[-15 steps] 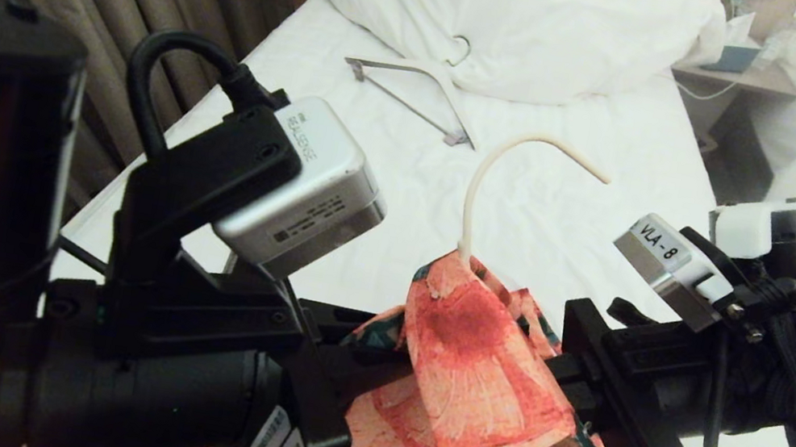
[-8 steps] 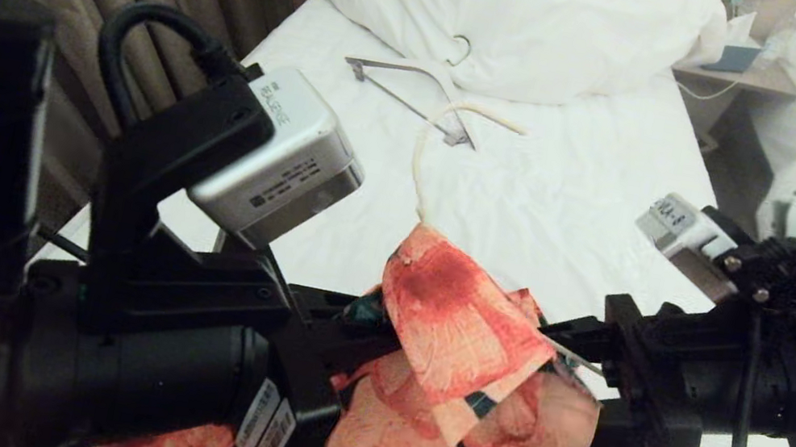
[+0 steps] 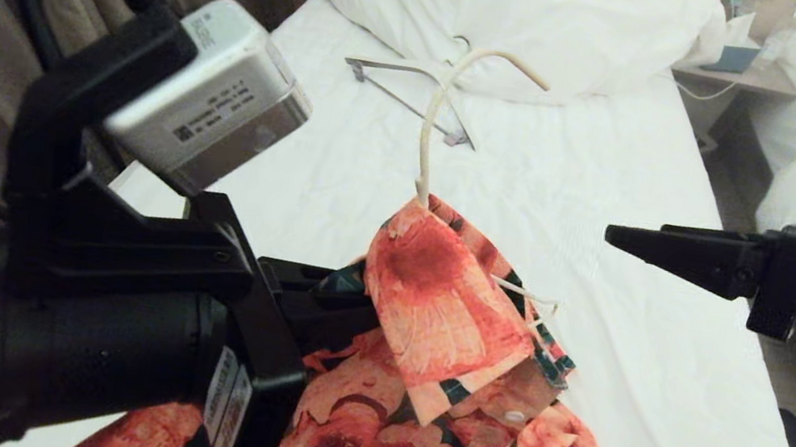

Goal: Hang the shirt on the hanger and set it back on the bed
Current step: Hook the other side of the shirt onto the hanger

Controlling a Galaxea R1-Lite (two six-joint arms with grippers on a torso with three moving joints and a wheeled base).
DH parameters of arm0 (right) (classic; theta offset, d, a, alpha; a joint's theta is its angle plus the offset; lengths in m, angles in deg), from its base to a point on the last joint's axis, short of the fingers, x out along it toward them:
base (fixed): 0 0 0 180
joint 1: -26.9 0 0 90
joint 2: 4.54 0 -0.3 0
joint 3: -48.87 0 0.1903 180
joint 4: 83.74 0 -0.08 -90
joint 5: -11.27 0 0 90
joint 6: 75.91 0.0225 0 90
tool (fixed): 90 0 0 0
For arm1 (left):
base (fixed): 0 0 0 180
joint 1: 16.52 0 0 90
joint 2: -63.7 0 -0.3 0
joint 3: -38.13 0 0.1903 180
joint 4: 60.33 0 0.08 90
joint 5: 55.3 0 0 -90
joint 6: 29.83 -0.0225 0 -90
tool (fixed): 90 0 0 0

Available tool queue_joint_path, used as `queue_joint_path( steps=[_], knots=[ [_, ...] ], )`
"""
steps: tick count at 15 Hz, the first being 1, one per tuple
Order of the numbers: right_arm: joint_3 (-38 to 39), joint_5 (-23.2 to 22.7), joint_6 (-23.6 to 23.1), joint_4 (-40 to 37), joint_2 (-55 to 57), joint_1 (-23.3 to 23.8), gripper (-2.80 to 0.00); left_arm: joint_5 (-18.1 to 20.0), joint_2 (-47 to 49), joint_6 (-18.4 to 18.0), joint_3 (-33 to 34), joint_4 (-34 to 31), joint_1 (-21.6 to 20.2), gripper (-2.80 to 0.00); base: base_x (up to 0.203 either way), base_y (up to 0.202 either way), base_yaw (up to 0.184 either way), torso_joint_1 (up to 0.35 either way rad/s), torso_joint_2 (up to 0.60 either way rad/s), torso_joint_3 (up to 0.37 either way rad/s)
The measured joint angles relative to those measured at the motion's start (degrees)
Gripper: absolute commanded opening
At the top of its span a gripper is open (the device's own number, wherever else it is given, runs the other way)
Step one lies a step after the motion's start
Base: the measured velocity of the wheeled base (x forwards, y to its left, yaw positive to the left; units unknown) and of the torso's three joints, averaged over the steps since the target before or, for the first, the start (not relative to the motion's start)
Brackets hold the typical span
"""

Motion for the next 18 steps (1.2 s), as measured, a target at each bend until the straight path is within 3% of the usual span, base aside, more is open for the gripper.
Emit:
queue_joint_path(
  steps=[2,3,5,8,10,13,18],
  knots=[
    [-0.2,8.2,-0.8,-0.4,-0.1,0.2,0.0,0.1,-1.0,2.0,-0.1,-0.1,0.0,-2.8,0.0,0.0,0.0,0.0,0.0,0.0],
    [-0.2,12.0,-1.6,-0.5,0.5,0.3,-2.8,0.2,-1.4,2.9,-0.3,0.0,0.0,-2.8,0.0,0.0,0.0,0.0,0.0,0.0],
    [-1.6,19.2,-2.6,-0.6,2.6,0.9,-2.8,0.2,-1.9,4.4,-1.3,1.1,-0.1,-2.8,0.0,0.0,0.0,0.0,0.0,0.0],
    [-7.0,24.8,-2.0,-6.4,5.2,1.5,-2.8,0.3,-2.3,4.9,-1.1,5.7,-0.1,-2.8,0.0,0.0,0.0,0.0,0.0,0.0],
    [-12.1,24.9,2.1,-16.2,5.8,0.1,-2.8,0.2,-2.6,5.4,-0.3,9.9,-0.2,-2.8,0.0,0.0,0.0,0.0,0.0,0.0],
    [-18.2,20.7,12.0,-29.1,8.1,-3.1,-2.8,0.3,-2.8,6.6,0.3,12.2,-0.2,-2.8,0.0,0.0,0.0,0.0,0.0,0.0],
    [-16.8,19.8,12.5,-30.9,13.9,-4.6,-2.8,0.2,-2.8,7.6,0.5,12.8,-0.3,-2.8,0.0,0.0,0.0,0.0,0.0,0.0]
  ],
)
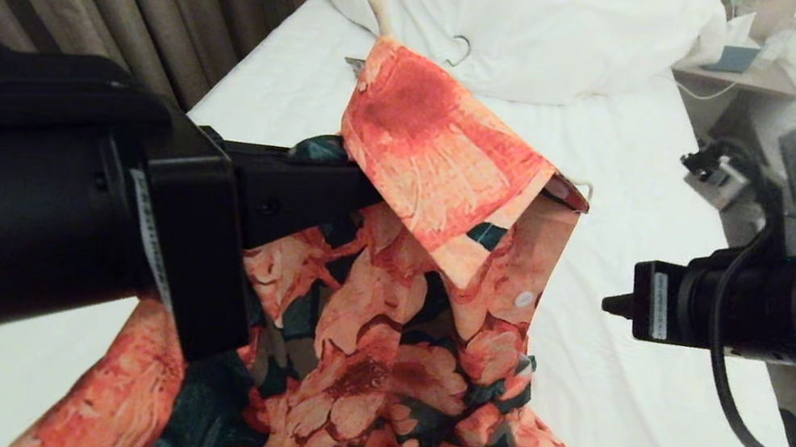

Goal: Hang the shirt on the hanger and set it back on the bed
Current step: Hook the other side of the shirt onto the hanger

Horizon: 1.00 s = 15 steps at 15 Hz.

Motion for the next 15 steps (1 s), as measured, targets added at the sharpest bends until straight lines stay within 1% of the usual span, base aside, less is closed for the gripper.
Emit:
queue_joint_path(
  steps=[2,3,4,9,10,13,15],
  knots=[
    [1.6,0.0,-2.6,1.7,1.8,-0.6,-2.8,0.0,0.3,-0.1,0.0,1.8,0.0,-2.8,0.0,0.0,0.0,0.0,0.0,0.0],
    [2.3,-0.1,-4.2,3.2,2.6,-0.9,0.0,0.0,0.3,-0.1,0.1,1.8,0.0,-2.8,0.0,0.0,0.0,0.0,0.0,0.0],
    [2.6,-0.8,-5.6,5.0,3.1,-1.2,0.0,0.0,0.4,-0.1,0.1,1.9,0.0,-2.8,0.0,0.0,0.0,0.0,0.0,0.0],
    [3.0,-8.5,-7.3,9.2,3.6,-2.3,0.0,0.0,0.7,0.0,0.2,1.9,0.0,-2.8,0.0,0.0,0.0,0.0,0.0,0.0],
    [3.2,-8.9,-8.0,10.2,3.9,-2.3,0.0,0.0,0.6,0.0,0.2,1.9,0.0,-2.8,0.0,0.0,0.0,0.0,0.0,0.0],
    [4.0,-9.1,-10.1,17.8,6.5,-2.5,0.0,0.0,0.6,0.0,0.2,1.9,0.1,-2.8,0.0,0.0,0.0,0.0,0.0,0.0],
    [4.3,-8.8,-11.7,20.9,8.9,-3.1,0.0,0.0,0.5,0.0,0.2,1.9,0.1,-2.8,0.0,0.0,0.0,0.0,0.0,0.0]
  ],
)
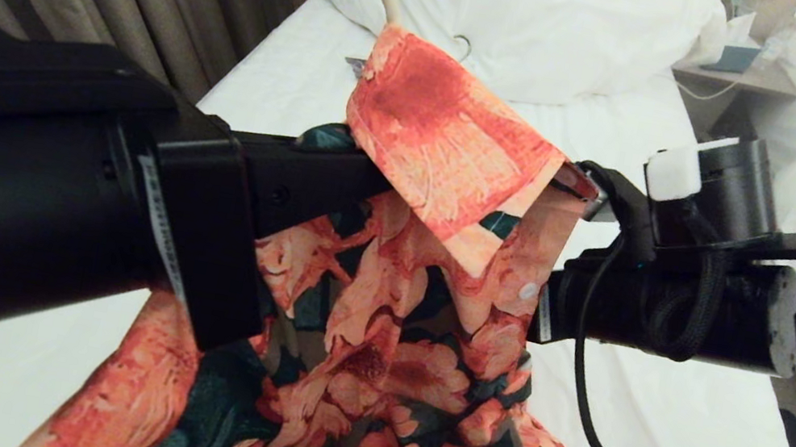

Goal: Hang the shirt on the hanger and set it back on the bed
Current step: Hook the other side of the shirt onto the hanger

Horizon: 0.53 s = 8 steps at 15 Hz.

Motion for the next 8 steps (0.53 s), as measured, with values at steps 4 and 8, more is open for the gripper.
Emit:
queue_joint_path(
  steps=[4,8],
  knots=[
    [-0.2,0.6,-0.5,7.2,4.4,-1.9,-2.8,0.0,-0.4,0.0,-0.3,0.0,-0.1,-2.8,0.0,0.0,0.0,0.0,0.0,0.0],
    [0.5,1.4,0.0,9.4,5.3,-1.8,-2.8,-0.1,-0.8,0.0,-0.3,0.0,-0.1,-2.8,0.0,0.0,0.0,0.0,0.0,0.0]
  ],
)
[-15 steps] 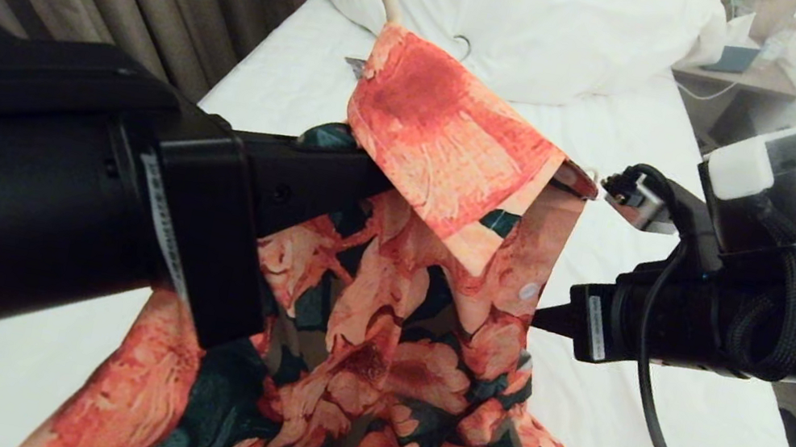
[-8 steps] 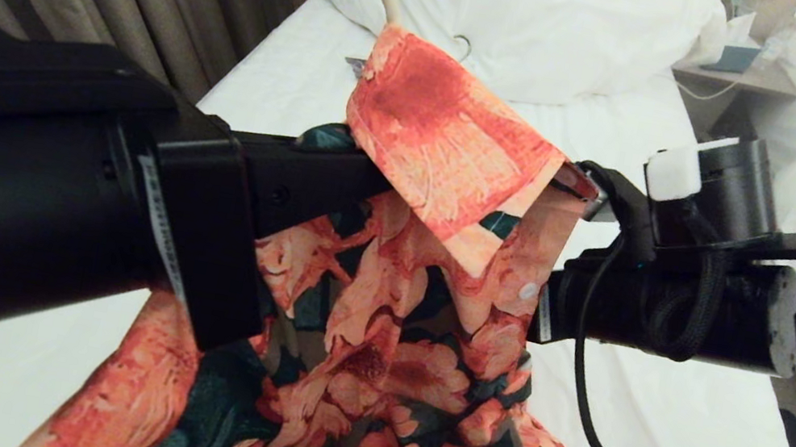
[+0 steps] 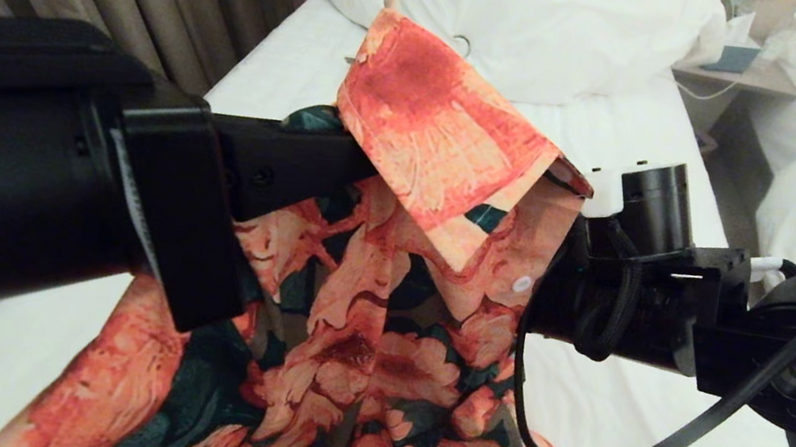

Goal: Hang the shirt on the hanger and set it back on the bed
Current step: Hook the other side of the shirt onto the hanger

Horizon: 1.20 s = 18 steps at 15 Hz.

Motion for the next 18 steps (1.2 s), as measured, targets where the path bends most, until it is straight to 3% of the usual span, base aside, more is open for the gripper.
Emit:
queue_joint_path(
  steps=[6,9,11,18],
  knots=[
    [3.1,-0.3,0.3,0.1,-3.3,7.8,-2.8,0.2,1.4,0.5,-0.5,-0.1,-3.1,-2.8,0.0,0.0,0.0,0.0,0.0,0.0],
    [3.0,-2.4,0.3,0.1,-3.9,11.5,-2.8,0.7,3.0,4.2,-2.0,-0.7,-3.4,-2.8,0.0,0.0,0.0,0.0,0.0,0.0],
    [2.3,-4.6,0.2,0.1,-4.1,13.4,-2.8,3.5,3.4,6.4,-2.9,-3.4,-3.4,-2.8,0.0,0.0,0.0,0.0,0.0,0.0],
    [-0.4,-5.9,-0.7,-0.5,-4.9,18.1,-2.8,4.1,6.1,6.6,-3.0,-4.8,-3.4,-2.8,0.0,0.0,0.0,0.0,0.0,0.0]
  ],
)
